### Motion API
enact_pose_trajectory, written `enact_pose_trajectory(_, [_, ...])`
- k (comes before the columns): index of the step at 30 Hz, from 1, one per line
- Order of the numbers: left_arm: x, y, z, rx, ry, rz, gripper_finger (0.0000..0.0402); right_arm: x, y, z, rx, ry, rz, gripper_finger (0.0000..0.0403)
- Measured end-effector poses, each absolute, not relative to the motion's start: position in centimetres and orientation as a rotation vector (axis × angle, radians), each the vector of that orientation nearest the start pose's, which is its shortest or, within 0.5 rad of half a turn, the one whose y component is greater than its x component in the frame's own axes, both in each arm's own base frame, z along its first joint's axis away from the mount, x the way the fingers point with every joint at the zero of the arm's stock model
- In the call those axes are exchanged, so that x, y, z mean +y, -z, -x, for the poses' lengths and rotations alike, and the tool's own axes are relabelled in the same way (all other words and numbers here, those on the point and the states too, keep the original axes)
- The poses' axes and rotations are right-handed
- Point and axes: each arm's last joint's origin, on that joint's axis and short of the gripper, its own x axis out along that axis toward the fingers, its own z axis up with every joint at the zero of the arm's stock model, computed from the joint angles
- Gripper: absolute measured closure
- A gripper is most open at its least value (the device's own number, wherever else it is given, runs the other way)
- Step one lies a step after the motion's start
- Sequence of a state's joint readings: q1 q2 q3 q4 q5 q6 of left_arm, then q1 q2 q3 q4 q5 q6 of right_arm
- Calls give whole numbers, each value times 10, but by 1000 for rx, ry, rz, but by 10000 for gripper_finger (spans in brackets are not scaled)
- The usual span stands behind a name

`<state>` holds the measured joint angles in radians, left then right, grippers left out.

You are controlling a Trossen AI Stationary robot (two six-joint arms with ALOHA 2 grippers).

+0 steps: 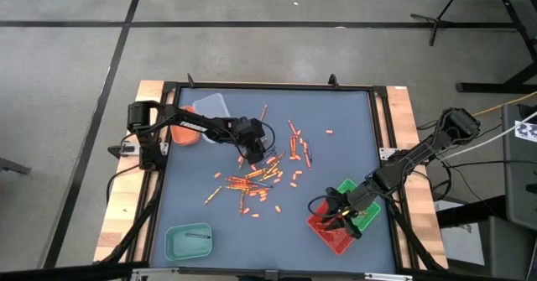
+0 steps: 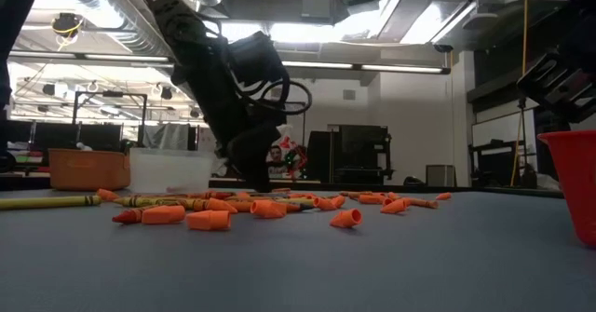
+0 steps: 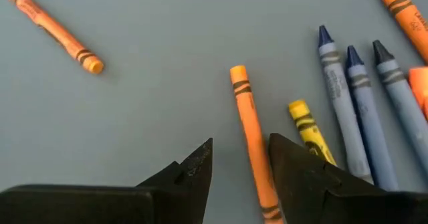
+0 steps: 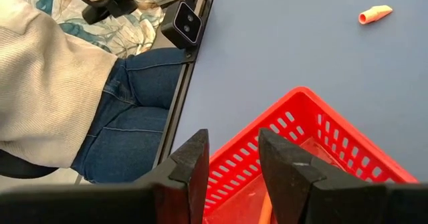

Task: Sort crayons
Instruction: Put the light orange crayon into the green bin

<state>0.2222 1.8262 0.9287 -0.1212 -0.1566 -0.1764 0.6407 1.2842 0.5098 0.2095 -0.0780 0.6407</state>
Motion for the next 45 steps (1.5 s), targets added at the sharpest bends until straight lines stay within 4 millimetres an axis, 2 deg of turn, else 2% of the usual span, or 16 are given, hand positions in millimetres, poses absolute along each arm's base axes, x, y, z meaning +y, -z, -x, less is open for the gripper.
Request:
enact_pose_trajectory(13, [78,-120,-327,1010,-426,197,271,147,-177,-195,729,-458,-431,274])
enact_pose_trajectory(19, [78,-120,-327,1011,-421,200,313,145,-178,-196,696,-392,-418,274])
enact_pose_trajectory(23, [78,-120,-327,1008,-418,202,349,142,-185,-194,653,-389,-399,274])
enact_pose_trajectory(30, [78,-121,-328,994,-418,201,395,132,-204,-191,464,-268,-191,274])
enact_pose_trajectory(37, [79,-125,-331,983,-417,200,396,121,-215,-189,331,-30,16,274])
enact_pose_trajectory(41, [82,-135,-342,936,-422,197,396,117,-216,-189,305,90,105,274])
enact_pose_trajectory(45, [84,-153,-356,867,-418,196,396,117,-216,-189,302,105,130,274])
